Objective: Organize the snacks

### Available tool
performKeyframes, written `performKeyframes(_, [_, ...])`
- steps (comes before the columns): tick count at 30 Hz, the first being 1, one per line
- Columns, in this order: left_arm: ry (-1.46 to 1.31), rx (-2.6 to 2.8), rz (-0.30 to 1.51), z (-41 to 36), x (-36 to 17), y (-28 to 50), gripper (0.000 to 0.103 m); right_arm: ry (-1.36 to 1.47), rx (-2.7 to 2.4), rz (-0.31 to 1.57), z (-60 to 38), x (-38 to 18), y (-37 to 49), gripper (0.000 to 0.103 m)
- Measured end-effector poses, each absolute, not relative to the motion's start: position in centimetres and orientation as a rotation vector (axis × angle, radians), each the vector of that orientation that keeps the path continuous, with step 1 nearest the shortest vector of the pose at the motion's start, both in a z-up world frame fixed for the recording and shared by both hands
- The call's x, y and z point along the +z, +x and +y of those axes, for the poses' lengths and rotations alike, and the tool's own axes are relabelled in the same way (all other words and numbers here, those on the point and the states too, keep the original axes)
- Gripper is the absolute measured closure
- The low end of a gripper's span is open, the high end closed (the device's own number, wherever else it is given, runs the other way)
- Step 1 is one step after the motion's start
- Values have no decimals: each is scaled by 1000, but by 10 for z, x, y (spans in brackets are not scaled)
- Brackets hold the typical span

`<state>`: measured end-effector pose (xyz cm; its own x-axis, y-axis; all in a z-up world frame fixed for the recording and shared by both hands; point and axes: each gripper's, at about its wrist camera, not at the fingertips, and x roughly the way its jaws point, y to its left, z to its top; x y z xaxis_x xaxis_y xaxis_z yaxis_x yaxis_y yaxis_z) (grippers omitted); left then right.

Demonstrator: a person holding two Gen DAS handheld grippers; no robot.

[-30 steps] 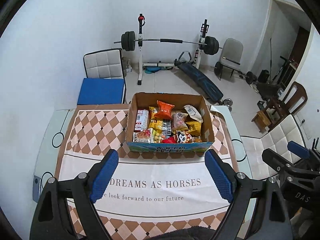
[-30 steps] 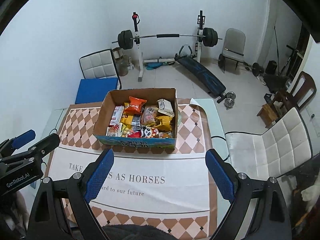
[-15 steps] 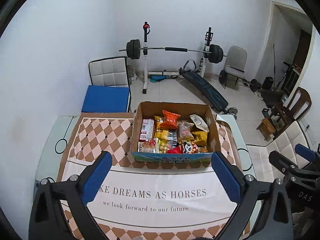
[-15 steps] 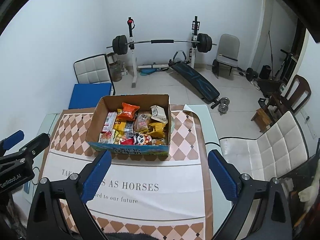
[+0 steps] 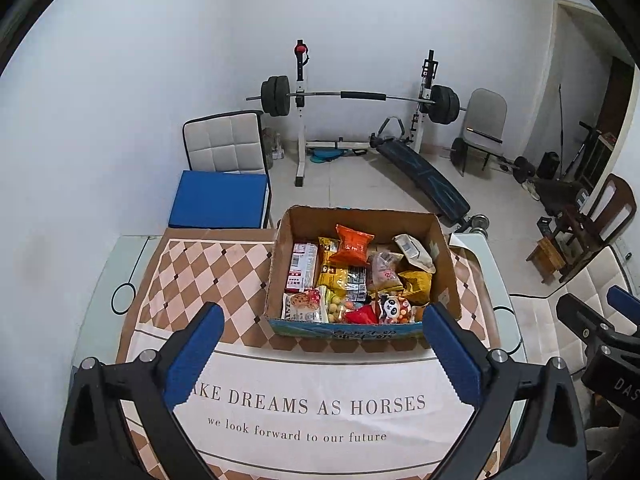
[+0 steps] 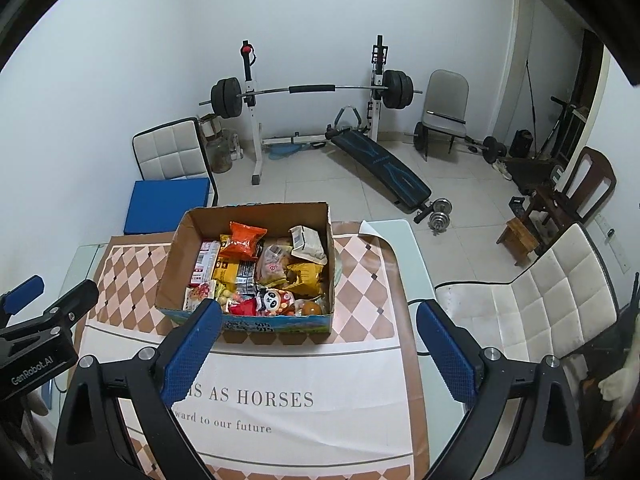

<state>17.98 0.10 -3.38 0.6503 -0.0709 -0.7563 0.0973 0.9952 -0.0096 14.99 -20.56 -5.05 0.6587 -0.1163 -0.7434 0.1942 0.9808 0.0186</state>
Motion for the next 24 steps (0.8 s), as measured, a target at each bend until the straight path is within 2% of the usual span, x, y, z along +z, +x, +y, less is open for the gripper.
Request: performKeyframes(24, [44,-109,872,-10,-38,188,1,100,-178,844,-209,-63,163,3])
